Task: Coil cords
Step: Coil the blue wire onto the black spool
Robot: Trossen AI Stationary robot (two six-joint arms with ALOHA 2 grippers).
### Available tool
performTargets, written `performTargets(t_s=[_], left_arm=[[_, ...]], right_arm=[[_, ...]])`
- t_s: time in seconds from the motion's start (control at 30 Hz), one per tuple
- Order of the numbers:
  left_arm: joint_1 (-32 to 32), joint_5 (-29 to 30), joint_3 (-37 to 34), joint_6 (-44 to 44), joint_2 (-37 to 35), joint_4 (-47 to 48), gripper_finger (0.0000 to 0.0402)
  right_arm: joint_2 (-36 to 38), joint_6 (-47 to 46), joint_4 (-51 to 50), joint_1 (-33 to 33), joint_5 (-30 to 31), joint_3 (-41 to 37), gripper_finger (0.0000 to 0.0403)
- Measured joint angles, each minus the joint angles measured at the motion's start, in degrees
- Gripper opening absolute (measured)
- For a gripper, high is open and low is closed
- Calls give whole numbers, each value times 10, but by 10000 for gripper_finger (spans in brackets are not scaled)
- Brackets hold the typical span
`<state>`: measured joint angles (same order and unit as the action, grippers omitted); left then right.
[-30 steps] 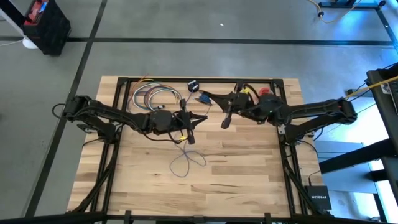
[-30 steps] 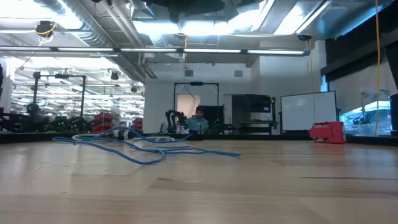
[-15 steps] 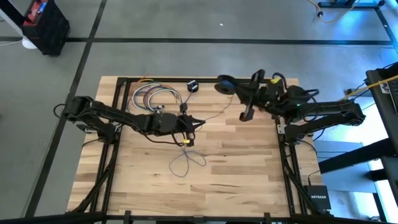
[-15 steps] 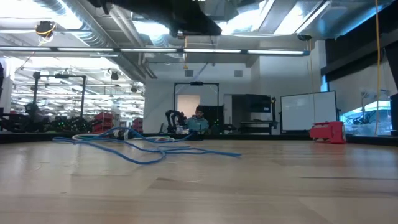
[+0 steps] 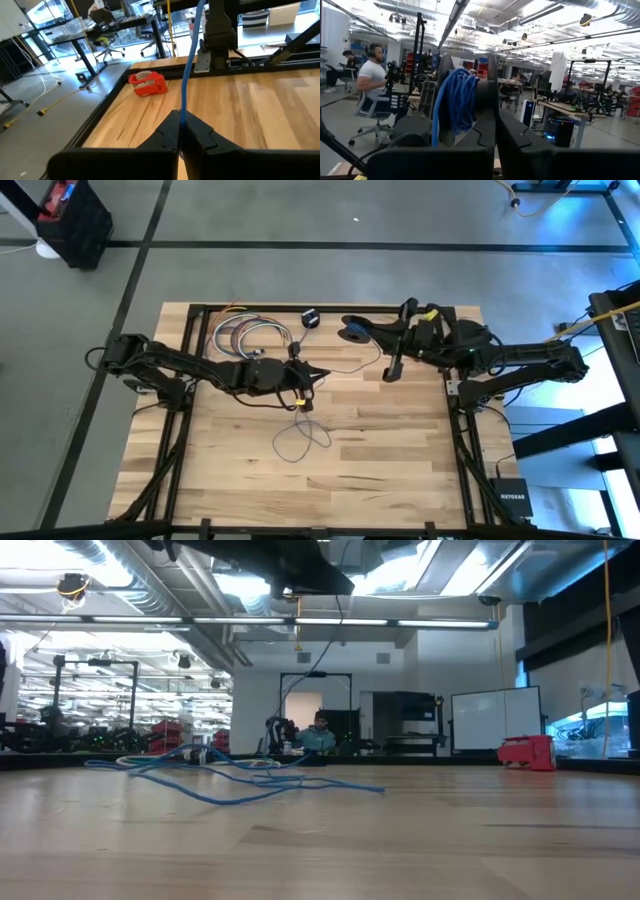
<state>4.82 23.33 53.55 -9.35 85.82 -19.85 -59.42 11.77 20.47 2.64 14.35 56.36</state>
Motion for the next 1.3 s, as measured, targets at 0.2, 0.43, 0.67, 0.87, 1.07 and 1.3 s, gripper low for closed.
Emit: performTargets(t_s=[0.2, 0.43, 0.67, 0.87, 1.07, 1.3], left_arm=[[9, 1, 0, 11, -1, 45, 34], [34, 1, 34, 41, -15, 190, 131], [55, 0, 65, 24, -24, 157, 178], [64, 0, 66, -29, -21, 87, 175], [47, -4, 66, -30, 3, 74, 171], [33, -47, 77, -40, 41, 59, 170]], right_arm=[[0, 0, -11, 0, 0, 0, 5], [0, 1, -18, 0, 0, -1, 5], [-1, 1, -23, 0, 0, -1, 5], [-1, 1, -28, 0, 0, -1, 5], [-1, 5, -27, 0, -1, -1, 5], [-1, 5, -27, 0, -1, -2, 5]])
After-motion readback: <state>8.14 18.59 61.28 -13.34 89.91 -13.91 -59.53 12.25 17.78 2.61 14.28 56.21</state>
